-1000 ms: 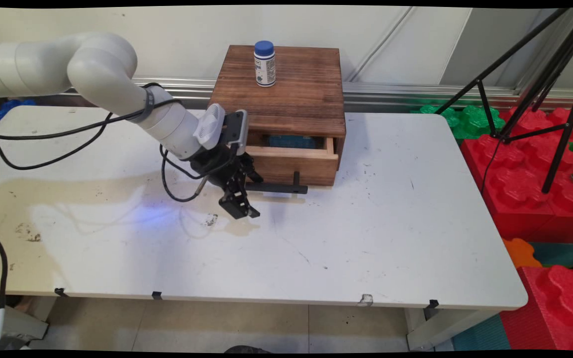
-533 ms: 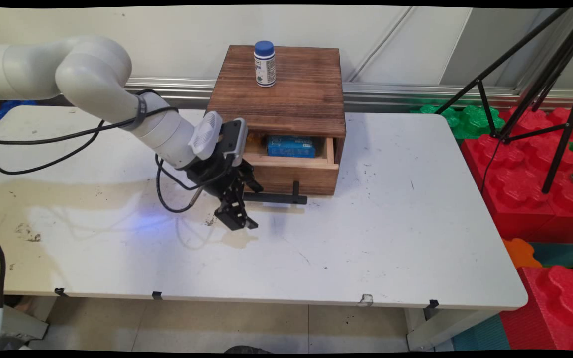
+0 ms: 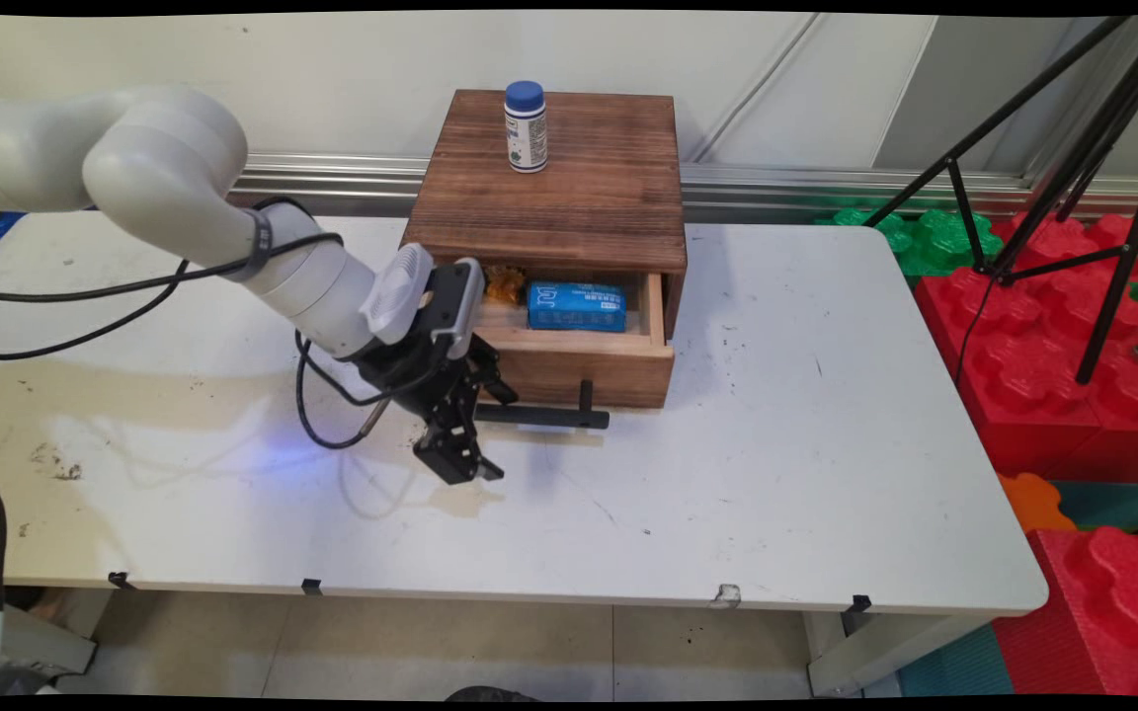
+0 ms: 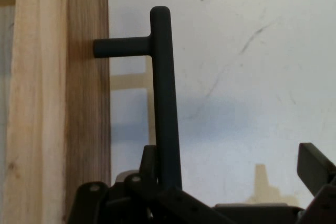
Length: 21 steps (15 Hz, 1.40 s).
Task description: Open the drawer
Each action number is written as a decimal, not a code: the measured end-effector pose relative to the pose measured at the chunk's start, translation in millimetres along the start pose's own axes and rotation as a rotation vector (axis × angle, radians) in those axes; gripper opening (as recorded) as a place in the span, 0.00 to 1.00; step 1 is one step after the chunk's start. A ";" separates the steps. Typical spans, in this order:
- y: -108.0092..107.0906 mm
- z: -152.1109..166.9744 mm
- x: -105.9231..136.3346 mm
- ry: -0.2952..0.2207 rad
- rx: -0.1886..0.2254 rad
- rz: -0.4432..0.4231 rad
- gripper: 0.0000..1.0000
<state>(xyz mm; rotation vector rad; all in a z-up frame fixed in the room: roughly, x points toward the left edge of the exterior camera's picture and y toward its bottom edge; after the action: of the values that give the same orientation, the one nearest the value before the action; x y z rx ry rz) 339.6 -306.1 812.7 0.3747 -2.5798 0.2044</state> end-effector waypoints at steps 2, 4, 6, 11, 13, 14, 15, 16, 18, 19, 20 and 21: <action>5.9 -0.1 -0.7 -0.001 -0.005 0.008 1.00; 11.8 -0.2 -1.4 -0.001 -0.010 0.016 1.00; 17.7 -0.3 -1.9 -0.001 -0.016 0.024 1.00; 36.0 -0.8 -0.9 0.003 -0.035 0.047 1.00; 42.7 -0.9 0.3 0.005 -0.042 0.056 1.00; 46.3 -0.8 0.7 0.005 -0.046 0.060 1.00; 49.5 -0.7 1.0 0.006 -0.050 0.063 1.00; 53.2 -0.5 1.4 0.006 -0.054 0.067 1.00; 59.8 -0.5 1.9 0.007 -0.062 0.074 1.00; 63.2 -0.4 2.3 0.008 -0.066 0.078 1.00; 66.7 -0.4 2.8 0.009 -0.070 0.082 1.00; 69.1 -0.3 3.1 0.010 -0.072 0.086 1.00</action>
<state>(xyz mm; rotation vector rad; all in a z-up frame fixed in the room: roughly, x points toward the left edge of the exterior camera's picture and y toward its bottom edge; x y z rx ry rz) 316.2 -241.0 809.6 0.2368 -2.5879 0.1434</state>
